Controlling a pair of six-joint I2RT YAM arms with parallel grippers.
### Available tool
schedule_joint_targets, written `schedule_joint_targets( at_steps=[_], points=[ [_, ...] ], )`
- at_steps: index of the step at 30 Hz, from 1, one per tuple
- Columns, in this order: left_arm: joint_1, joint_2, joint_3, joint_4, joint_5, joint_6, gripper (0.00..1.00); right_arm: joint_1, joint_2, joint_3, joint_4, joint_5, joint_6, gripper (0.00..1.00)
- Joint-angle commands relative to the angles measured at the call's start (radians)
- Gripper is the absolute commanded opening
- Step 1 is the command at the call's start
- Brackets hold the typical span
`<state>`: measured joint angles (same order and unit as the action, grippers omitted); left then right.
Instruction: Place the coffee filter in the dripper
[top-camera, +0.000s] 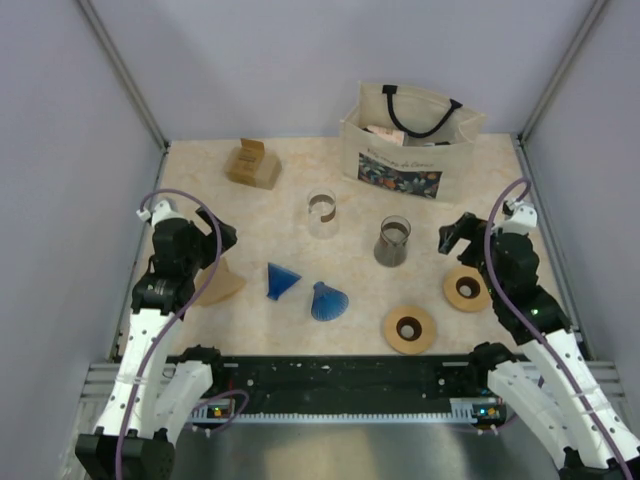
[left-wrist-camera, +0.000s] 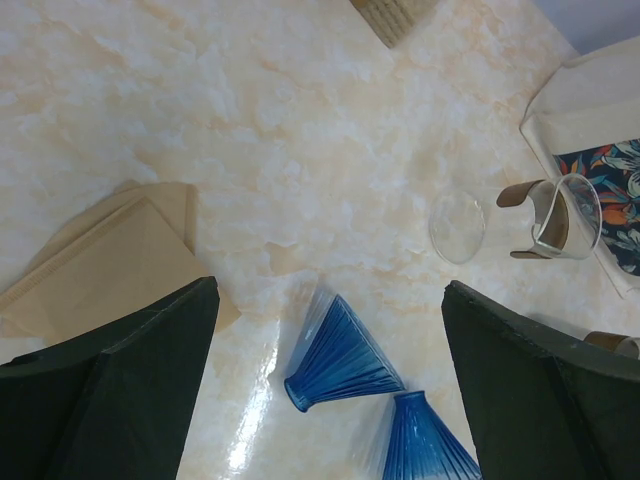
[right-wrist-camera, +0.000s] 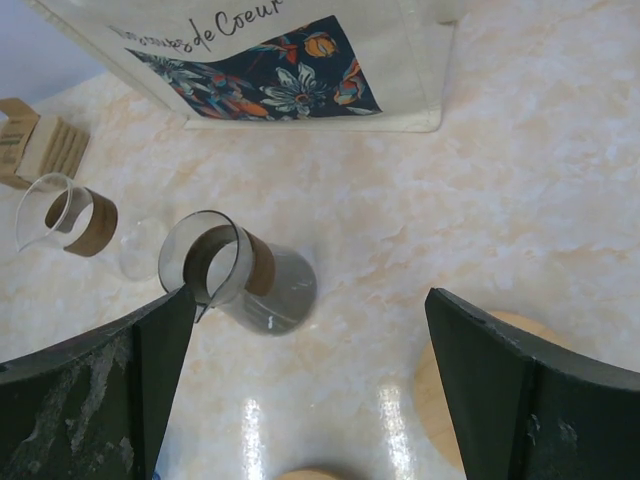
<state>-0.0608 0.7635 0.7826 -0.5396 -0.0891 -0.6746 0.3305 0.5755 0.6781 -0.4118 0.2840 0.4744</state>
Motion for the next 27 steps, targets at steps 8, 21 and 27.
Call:
schedule_joint_targets(
  at_steps=[8, 21, 27],
  points=[
    [-0.002, -0.015, -0.028, 0.055, 0.028, 0.026, 0.99, -0.002, 0.134, 0.041, 0.145, -0.242, -0.043, 0.99],
    [-0.002, -0.009, -0.054, 0.073, 0.049, 0.041, 0.99, 0.019, 0.647, 0.342, 0.028, -0.172, -0.036, 0.95],
    [-0.002, -0.006, -0.063, 0.087, 0.052, 0.044, 0.99, 0.034, 0.731, 0.36, 0.036, -0.135, -0.042, 0.83]
  ],
)
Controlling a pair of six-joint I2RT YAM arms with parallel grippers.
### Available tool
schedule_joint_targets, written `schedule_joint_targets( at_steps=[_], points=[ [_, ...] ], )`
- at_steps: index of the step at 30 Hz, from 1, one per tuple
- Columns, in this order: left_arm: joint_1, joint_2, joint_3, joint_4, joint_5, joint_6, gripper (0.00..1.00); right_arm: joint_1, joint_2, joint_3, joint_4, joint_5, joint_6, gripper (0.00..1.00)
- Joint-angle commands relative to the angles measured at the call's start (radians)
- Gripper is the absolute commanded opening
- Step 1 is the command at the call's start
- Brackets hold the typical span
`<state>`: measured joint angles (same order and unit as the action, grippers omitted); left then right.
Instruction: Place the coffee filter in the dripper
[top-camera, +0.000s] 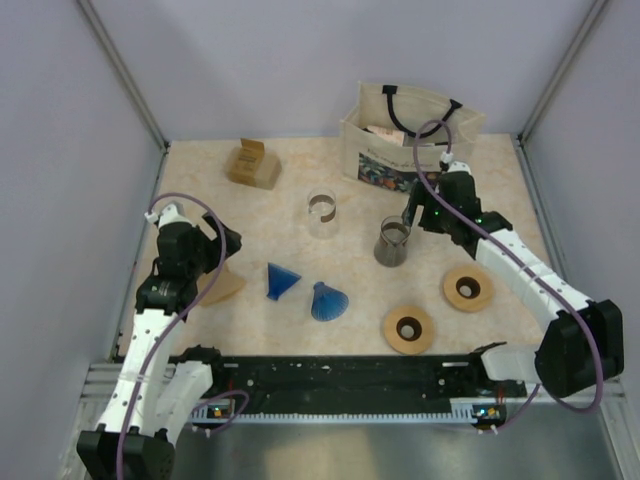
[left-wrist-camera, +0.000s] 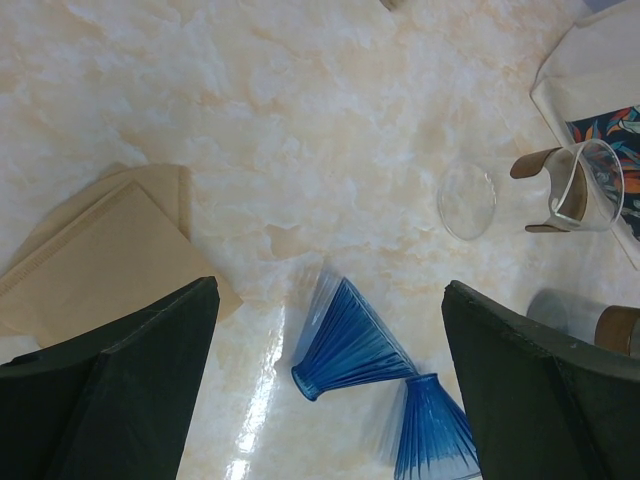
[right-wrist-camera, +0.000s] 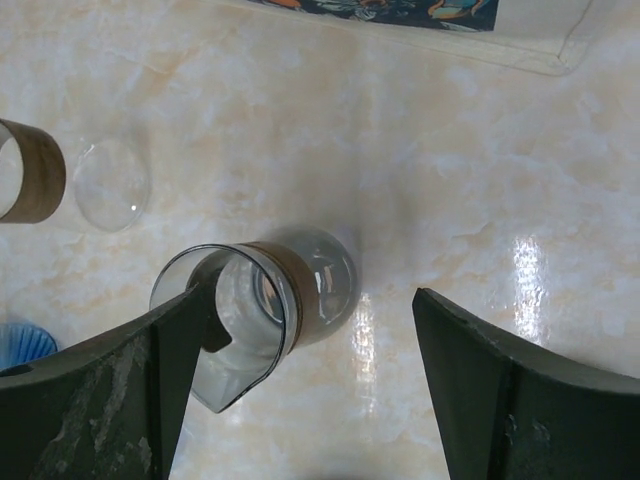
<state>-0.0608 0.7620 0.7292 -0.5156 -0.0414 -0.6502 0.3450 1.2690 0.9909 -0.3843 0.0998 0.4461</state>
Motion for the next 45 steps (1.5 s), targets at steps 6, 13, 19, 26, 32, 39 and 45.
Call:
schedule_joint_targets(
  at_steps=[6, 13, 19, 26, 32, 39, 45],
  points=[
    [-0.002, 0.019, -0.019, 0.081, 0.014, 0.017, 0.99, 0.022, 0.119, 0.057, 0.083, 0.025, -0.032, 0.7],
    [-0.004, 0.03, -0.031, 0.081, 0.02, 0.009, 0.99, 0.031, 0.204, 0.083, 0.125, 0.023, -0.029, 0.57],
    [-0.004, 0.016, -0.034, 0.074, 0.014, 0.008, 0.99, 0.045, 0.222, 0.084, 0.121, 0.021, -0.03, 0.27],
    [-0.002, 0.019, -0.037, 0.066, 0.008, 0.004, 0.99, 0.11, 0.201, 0.115, 0.041, 0.008, -0.006, 0.05],
    [-0.004, 0.02, -0.034, 0.057, 0.005, 0.0, 0.99, 0.228, 0.184, 0.153, -0.105, 0.142, 0.069, 0.05],
    [-0.002, 0.017, -0.036, 0.032, -0.012, -0.008, 0.99, 0.347, 0.159, 0.176, -0.275, 0.23, 0.192, 0.05],
    [-0.002, 0.022, -0.043, 0.035, -0.009, -0.014, 0.99, 0.423, 0.138, 0.169, -0.357, 0.288, 0.27, 0.09]
  ],
)
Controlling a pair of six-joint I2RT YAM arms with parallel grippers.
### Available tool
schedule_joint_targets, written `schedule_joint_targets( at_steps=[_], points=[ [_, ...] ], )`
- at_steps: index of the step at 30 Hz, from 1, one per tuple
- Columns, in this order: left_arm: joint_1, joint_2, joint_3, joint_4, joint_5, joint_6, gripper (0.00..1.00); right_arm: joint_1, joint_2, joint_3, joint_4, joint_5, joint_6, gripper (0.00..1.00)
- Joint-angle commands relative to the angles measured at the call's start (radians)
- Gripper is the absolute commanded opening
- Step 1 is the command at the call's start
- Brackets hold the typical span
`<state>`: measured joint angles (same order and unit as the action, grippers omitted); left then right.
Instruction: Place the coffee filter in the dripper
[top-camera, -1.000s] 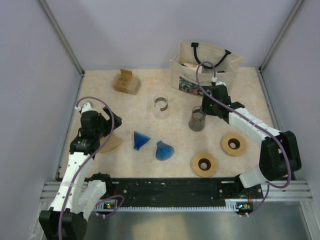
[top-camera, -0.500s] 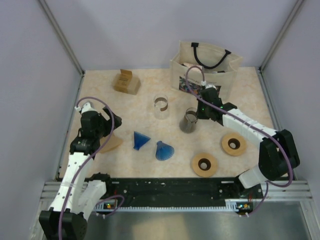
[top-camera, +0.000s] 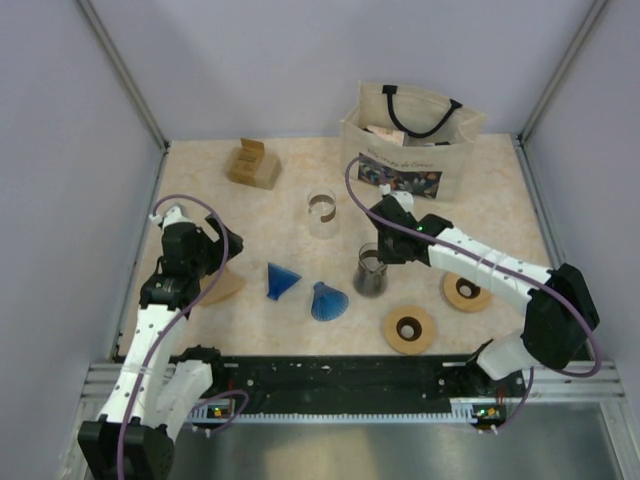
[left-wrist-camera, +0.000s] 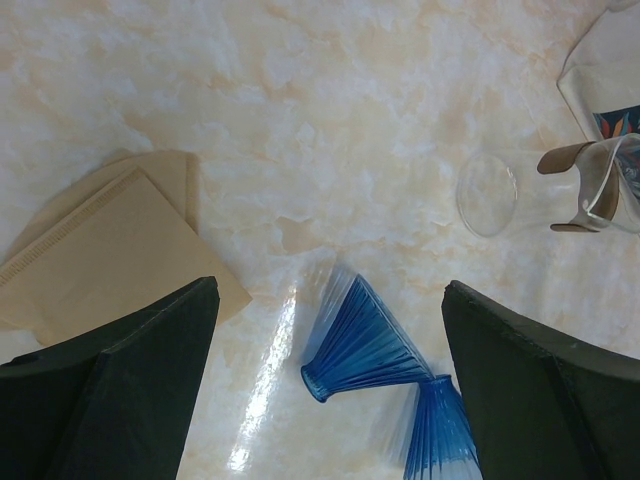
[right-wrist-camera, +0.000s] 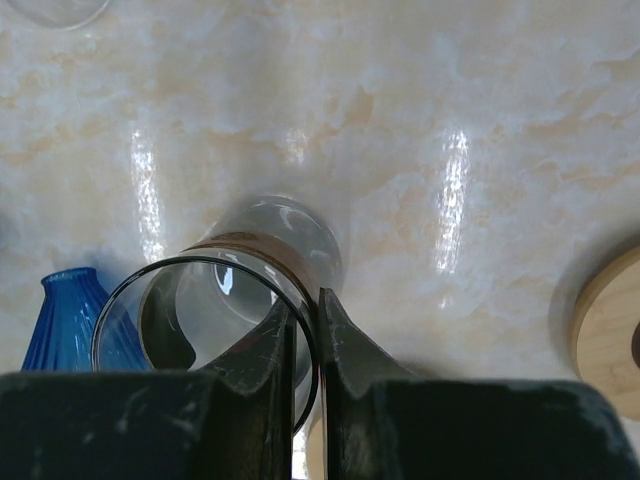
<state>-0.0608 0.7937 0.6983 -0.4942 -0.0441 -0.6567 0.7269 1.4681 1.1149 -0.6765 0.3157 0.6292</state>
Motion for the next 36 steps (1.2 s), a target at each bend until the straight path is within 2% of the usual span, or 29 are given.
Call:
schedule_joint_targets(
  at_steps=[1, 10, 13, 16, 22, 26, 27, 31, 32, 36],
  points=[
    [-0.002, -0.01, -0.014, 0.016, -0.004, -0.008, 0.99, 0.051, -0.069, 0.04, -0.063, 0.08, 0.102, 0.09],
    [-0.002, -0.014, -0.026, 0.019, 0.013, -0.014, 0.99, 0.097, -0.086, -0.004, -0.054, 0.079, 0.193, 0.17],
    [-0.002, -0.017, -0.029, 0.017, 0.02, -0.02, 0.99, 0.1, -0.1, -0.013, -0.037, 0.074, 0.202, 0.22],
    [-0.002, -0.022, -0.029, 0.013, 0.02, -0.026, 0.99, 0.098, -0.117, -0.009, -0.035, 0.083, 0.195, 0.31],
    [-0.002, -0.042, -0.026, 0.002, 0.018, -0.023, 0.99, 0.1, -0.195, 0.006, -0.038, 0.111, 0.156, 0.66],
    [-0.002, -0.045, -0.016, -0.001, 0.023, -0.018, 0.99, 0.085, -0.291, 0.013, -0.076, 0.149, 0.138, 0.84],
    [-0.002, -0.047, -0.011, -0.001, 0.029, -0.018, 0.99, 0.06, -0.311, 0.008, -0.093, 0.143, 0.136, 0.89],
    [-0.002, -0.053, -0.006, 0.009, 0.039, -0.015, 0.99, -0.143, -0.393, -0.059, -0.132, 0.053, 0.107, 0.94],
    [-0.002, -0.054, -0.008, 0.013, 0.039, -0.015, 0.99, -0.212, -0.406, -0.09, -0.132, 0.028, 0.095, 0.99],
    [-0.004, -0.042, -0.016, 0.032, 0.078, -0.014, 0.99, -0.392, -0.44, -0.205, -0.129, 0.022, 0.061, 0.99]
  ],
)
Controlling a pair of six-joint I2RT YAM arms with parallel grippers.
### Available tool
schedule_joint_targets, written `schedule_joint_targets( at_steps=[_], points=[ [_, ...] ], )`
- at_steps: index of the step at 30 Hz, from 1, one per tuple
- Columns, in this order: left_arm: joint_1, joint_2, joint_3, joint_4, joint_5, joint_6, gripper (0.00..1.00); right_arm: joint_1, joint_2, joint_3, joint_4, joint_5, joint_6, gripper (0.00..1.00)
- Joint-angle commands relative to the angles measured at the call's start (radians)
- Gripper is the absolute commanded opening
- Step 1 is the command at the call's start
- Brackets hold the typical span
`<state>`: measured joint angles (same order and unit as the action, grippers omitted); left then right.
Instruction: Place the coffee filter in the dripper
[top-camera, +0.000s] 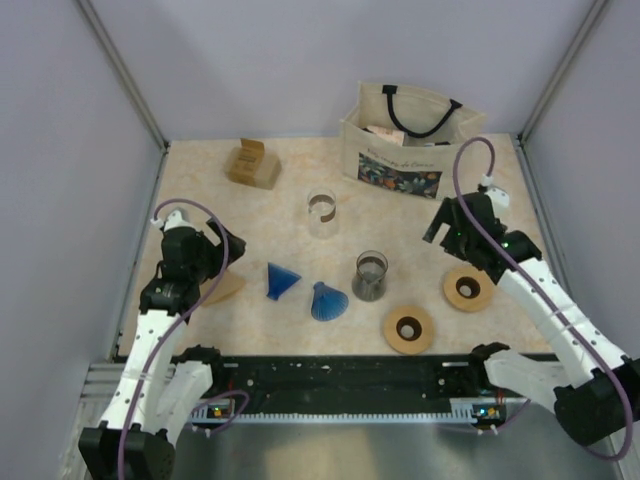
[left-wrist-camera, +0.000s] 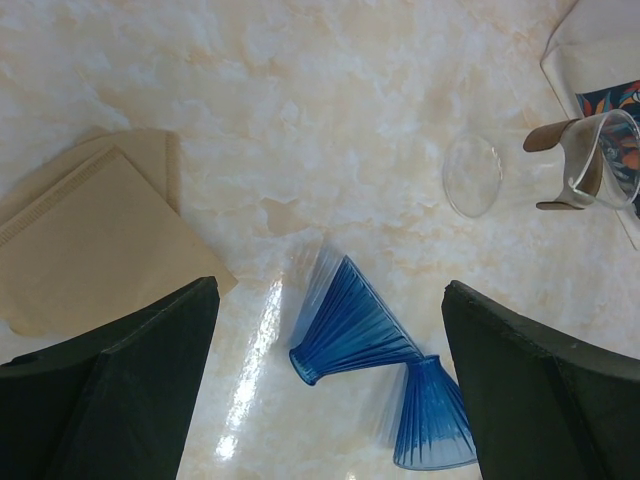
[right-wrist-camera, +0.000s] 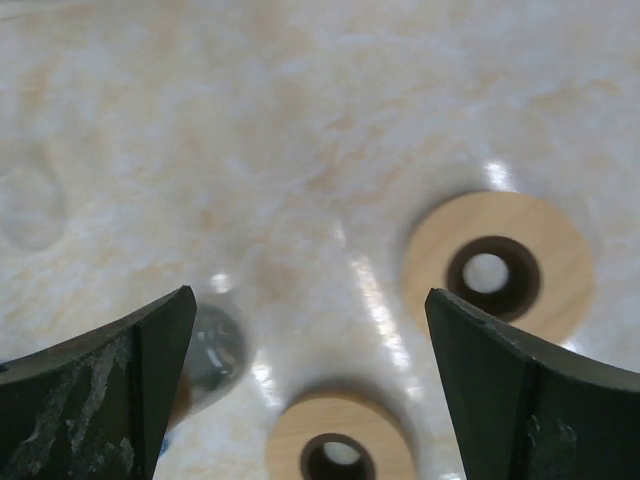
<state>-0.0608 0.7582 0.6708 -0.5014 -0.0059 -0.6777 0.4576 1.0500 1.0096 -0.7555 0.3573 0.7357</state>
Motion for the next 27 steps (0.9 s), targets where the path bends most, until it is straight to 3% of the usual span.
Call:
schedule_joint_targets(
  at_steps=[1, 10, 15, 21, 25, 27],
  points=[
    [-0.004, -0.003, 0.012, 0.046, 0.047, 0.009, 0.99, -0.144, -0.018, -0.133, -0.047, -0.008, -0.051, 0.99],
    [-0.004, 0.047, 0.003, 0.072, 0.058, 0.013, 0.99, -0.181, 0.12, -0.252, 0.048, 0.003, -0.068, 0.99],
    [-0.004, 0.047, -0.008, 0.084, 0.058, 0.012, 0.99, -0.18, 0.16, -0.284, 0.125, -0.018, -0.09, 0.94],
    [-0.004, 0.049, -0.017, 0.083, 0.061, 0.012, 0.99, -0.186, 0.222, -0.284, 0.168, -0.003, -0.122, 0.84],
    [-0.004, 0.049, -0.025, 0.089, 0.064, 0.01, 0.99, -0.197, 0.246, -0.295, 0.2, -0.015, -0.125, 0.69],
    [-0.004, 0.049, -0.025, 0.087, 0.063, 0.01, 0.99, -0.195, 0.258, -0.298, 0.202, -0.02, -0.121, 0.67]
  ],
)
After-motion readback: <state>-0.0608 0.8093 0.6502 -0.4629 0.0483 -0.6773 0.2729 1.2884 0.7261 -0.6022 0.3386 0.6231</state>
